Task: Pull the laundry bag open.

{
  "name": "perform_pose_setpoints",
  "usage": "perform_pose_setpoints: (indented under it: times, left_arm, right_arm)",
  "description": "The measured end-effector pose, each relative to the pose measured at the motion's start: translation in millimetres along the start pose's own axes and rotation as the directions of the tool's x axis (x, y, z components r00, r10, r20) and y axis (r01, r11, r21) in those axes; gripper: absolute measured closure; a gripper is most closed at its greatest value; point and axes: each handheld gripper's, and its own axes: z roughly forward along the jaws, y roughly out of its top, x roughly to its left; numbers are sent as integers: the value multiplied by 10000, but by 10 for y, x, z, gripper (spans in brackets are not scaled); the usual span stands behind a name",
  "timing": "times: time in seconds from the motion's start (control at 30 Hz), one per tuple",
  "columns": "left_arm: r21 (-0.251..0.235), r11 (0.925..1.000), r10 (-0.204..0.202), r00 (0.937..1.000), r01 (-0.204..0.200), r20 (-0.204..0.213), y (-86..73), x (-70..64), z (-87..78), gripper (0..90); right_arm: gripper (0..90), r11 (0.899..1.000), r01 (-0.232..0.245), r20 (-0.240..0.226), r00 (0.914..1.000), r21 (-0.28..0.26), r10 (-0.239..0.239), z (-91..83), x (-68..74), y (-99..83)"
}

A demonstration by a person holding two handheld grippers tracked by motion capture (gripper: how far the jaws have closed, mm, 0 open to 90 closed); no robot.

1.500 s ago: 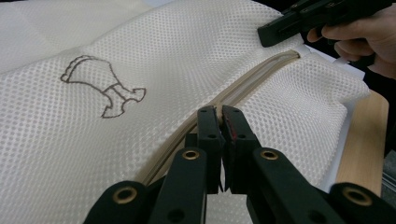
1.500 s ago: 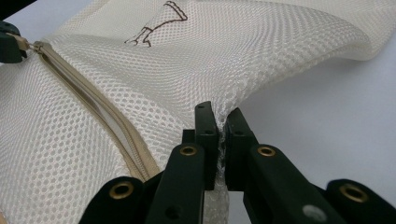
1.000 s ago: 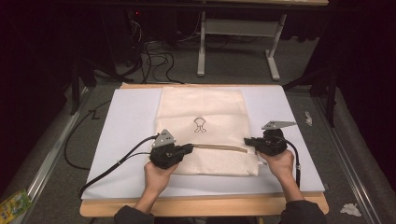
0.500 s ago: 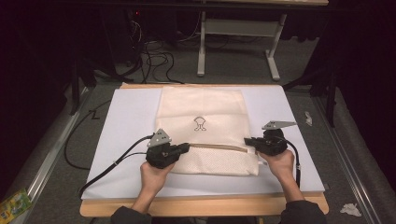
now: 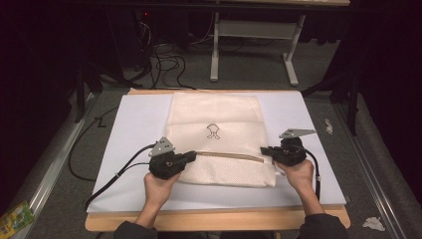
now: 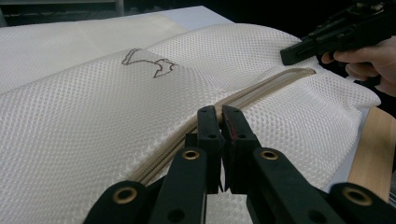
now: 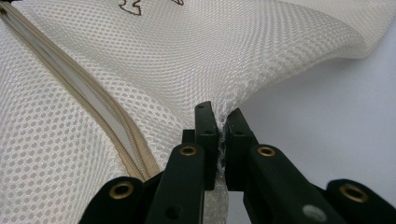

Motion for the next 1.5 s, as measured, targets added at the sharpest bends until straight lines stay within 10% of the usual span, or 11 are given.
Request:
perform_pose_setpoints:
  times: [1.5]
  left_arm:
    - [-148,9998,-120,9984,112,-548,-79,174,-223,872]
  right_arm:
    - [883,9997,-219,92,9997,-73,220,44,-93,-45]
